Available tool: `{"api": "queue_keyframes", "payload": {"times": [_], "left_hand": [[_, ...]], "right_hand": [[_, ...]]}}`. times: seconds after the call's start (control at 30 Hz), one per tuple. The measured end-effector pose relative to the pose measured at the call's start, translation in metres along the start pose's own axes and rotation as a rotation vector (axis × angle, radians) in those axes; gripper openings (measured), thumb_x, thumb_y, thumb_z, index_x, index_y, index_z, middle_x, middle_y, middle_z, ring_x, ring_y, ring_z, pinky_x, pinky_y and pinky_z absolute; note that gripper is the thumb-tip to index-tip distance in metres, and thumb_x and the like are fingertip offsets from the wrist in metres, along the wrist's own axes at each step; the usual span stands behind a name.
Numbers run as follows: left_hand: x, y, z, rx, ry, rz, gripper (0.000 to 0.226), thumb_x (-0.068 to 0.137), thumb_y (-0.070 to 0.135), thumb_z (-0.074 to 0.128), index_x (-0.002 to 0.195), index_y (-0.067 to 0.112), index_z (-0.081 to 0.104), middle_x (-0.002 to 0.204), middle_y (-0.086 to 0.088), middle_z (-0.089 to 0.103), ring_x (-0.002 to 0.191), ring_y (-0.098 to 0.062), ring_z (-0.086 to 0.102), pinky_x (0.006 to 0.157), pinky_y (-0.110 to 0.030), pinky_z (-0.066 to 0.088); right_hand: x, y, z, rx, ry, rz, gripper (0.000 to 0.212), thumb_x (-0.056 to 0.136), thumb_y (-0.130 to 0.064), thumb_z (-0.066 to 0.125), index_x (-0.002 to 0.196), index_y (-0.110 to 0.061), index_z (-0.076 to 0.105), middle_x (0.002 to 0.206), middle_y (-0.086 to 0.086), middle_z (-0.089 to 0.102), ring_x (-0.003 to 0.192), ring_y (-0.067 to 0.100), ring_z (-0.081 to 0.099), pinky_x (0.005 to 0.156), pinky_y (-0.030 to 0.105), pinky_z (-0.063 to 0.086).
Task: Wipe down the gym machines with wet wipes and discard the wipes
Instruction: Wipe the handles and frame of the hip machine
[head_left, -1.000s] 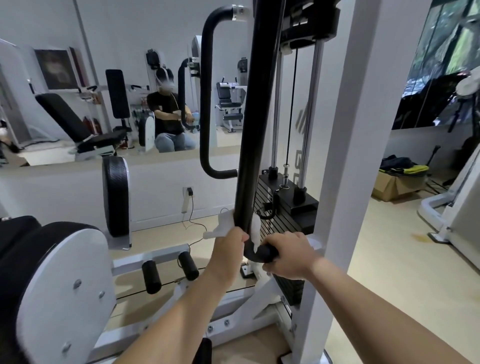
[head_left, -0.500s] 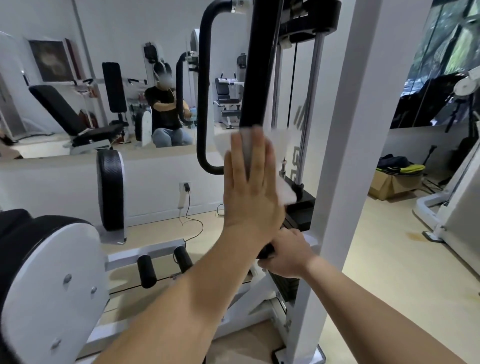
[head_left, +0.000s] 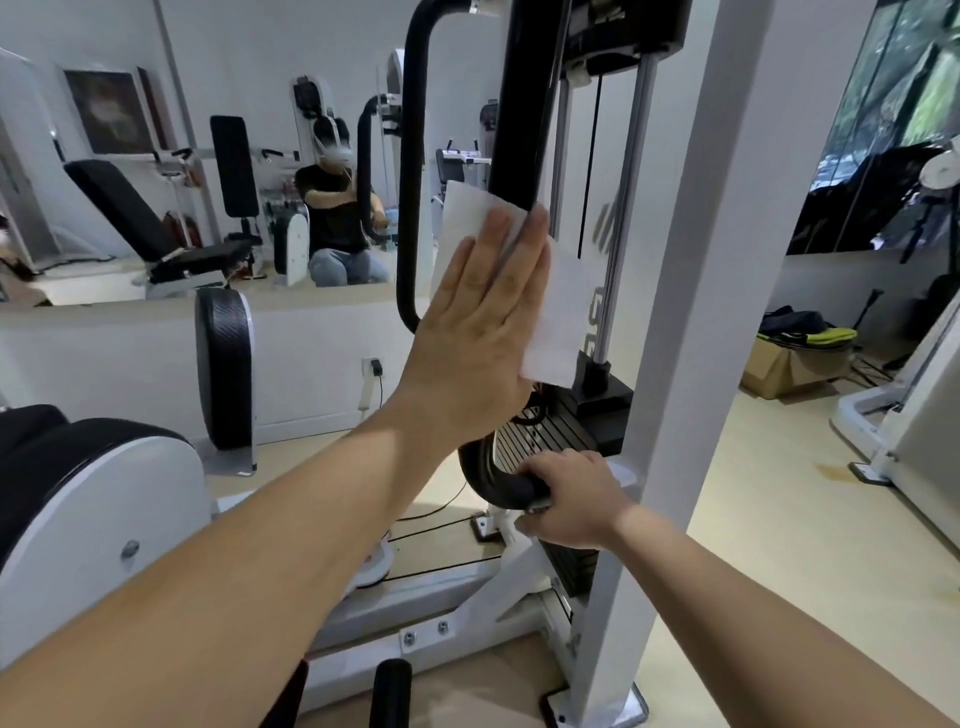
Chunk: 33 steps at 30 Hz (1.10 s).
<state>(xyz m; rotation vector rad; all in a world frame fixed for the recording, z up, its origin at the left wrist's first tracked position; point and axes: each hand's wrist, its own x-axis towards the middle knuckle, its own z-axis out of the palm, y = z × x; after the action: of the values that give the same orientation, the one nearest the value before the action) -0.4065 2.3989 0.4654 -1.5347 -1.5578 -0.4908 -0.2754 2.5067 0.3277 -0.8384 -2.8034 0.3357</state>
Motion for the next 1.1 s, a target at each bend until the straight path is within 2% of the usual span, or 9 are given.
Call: {"api": "queue_keyframes", "payload": {"times": [0.17, 0.23, 0.43, 0.63, 0.77, 0.87, 0.97, 1.03, 1.1], "left_hand": [[-0.097, 0.032, 0.048, 0.024, -0.242, -0.023, 0.117, 0.072, 0.031, 0.074, 0.160, 0.000, 0.004, 0.166, -0.017, -0.023, 0.152, -0.042, -0.022, 0.125, -0.051, -0.011], [-0.149, 0.044, 0.067, 0.049, -0.368, 0.048, 0.118, 0.067, 0.032, 0.078, 0.159, -0.001, 0.013, 0.168, -0.019, -0.012, 0.154, -0.041, -0.013, 0.124, -0.052, -0.006], [-0.098, 0.016, 0.039, 0.097, -0.241, 0.124, 0.095, 0.081, 0.028, 0.043, 0.159, -0.001, -0.002, 0.166, -0.016, -0.023, 0.154, -0.033, -0.020, 0.124, -0.049, -0.013], [-0.012, 0.022, 0.014, -0.255, 0.098, -0.177, 0.092, 0.086, 0.014, 0.062, 0.158, -0.005, 0.009, 0.167, -0.026, -0.001, 0.155, -0.042, -0.005, 0.125, -0.055, 0.011], [-0.093, 0.082, 0.051, -0.591, 0.036, -0.546, 0.081, 0.098, 0.037, 0.046, 0.158, -0.005, 0.012, 0.167, -0.023, 0.002, 0.156, -0.037, 0.005, 0.127, -0.046, 0.012], [-0.132, 0.106, 0.048, -0.997, -0.015, -0.980, 0.072, 0.095, 0.075, 0.030, 0.122, 0.013, 0.055, 0.114, -0.002, 0.066, 0.108, -0.014, 0.064, 0.096, -0.038, 0.048], [-0.106, 0.082, 0.029, -1.092, 0.026, -1.013, 0.054, 0.101, 0.069, 0.019, 0.127, 0.034, 0.052, 0.108, 0.009, 0.062, 0.093, 0.001, 0.059, 0.084, -0.029, 0.048], [-0.066, 0.049, 0.016, -1.221, -0.142, -1.076, 0.056, 0.102, 0.066, 0.011, 0.128, 0.039, 0.052, 0.119, 0.010, 0.062, 0.104, 0.004, 0.058, 0.095, -0.025, 0.044], [-0.030, 0.019, 0.011, -1.311, -0.261, -1.149, 0.072, 0.102, 0.067, 0.011, 0.151, 0.026, 0.043, 0.149, -0.001, 0.051, 0.139, -0.015, 0.045, 0.119, -0.036, 0.030]], "right_hand": [[-0.011, 0.019, -0.011, -0.313, -0.028, 0.054, 0.059, 0.081, -0.046, 0.066, 0.136, -0.037, 0.049, 0.131, -0.008, 0.054, 0.130, 0.020, 0.046, 0.119, 0.043, 0.025], [-0.017, 0.024, -0.007, -0.345, -0.046, 0.120, 0.066, 0.081, -0.047, 0.064, 0.141, -0.036, 0.041, 0.135, -0.004, 0.049, 0.134, 0.023, 0.042, 0.122, 0.045, 0.018], [-0.010, 0.022, -0.004, -0.292, -0.047, 0.173, 0.055, 0.076, -0.038, 0.062, 0.126, -0.030, 0.042, 0.129, -0.005, 0.048, 0.130, 0.022, 0.043, 0.120, 0.044, 0.019], [-0.005, 0.015, -0.005, -0.307, -0.067, 0.219, 0.051, 0.071, -0.038, 0.059, 0.119, -0.028, 0.045, 0.125, -0.003, 0.051, 0.127, 0.024, 0.047, 0.117, 0.044, 0.026], [-0.006, 0.017, 0.001, -0.333, -0.051, 0.223, 0.053, 0.071, -0.042, 0.058, 0.121, -0.028, 0.046, 0.125, -0.002, 0.051, 0.129, 0.025, 0.046, 0.118, 0.043, 0.025], [-0.007, 0.015, 0.000, -0.329, -0.033, 0.211, 0.050, 0.071, -0.042, 0.061, 0.115, -0.029, 0.043, 0.122, -0.003, 0.051, 0.125, 0.025, 0.048, 0.117, 0.044, 0.026], [-0.007, 0.013, -0.002, -0.331, -0.046, 0.216, 0.051, 0.069, -0.042, 0.062, 0.115, -0.029, 0.043, 0.123, -0.003, 0.051, 0.125, 0.024, 0.048, 0.118, 0.043, 0.026], [-0.007, 0.013, -0.002, -0.334, -0.041, 0.215, 0.052, 0.069, -0.042, 0.062, 0.115, -0.029, 0.044, 0.123, -0.003, 0.051, 0.125, 0.024, 0.048, 0.117, 0.042, 0.027], [-0.008, 0.013, -0.002, -0.336, -0.038, 0.211, 0.051, 0.069, -0.042, 0.062, 0.115, -0.029, 0.044, 0.122, -0.003, 0.051, 0.124, 0.024, 0.048, 0.117, 0.042, 0.027]]}}
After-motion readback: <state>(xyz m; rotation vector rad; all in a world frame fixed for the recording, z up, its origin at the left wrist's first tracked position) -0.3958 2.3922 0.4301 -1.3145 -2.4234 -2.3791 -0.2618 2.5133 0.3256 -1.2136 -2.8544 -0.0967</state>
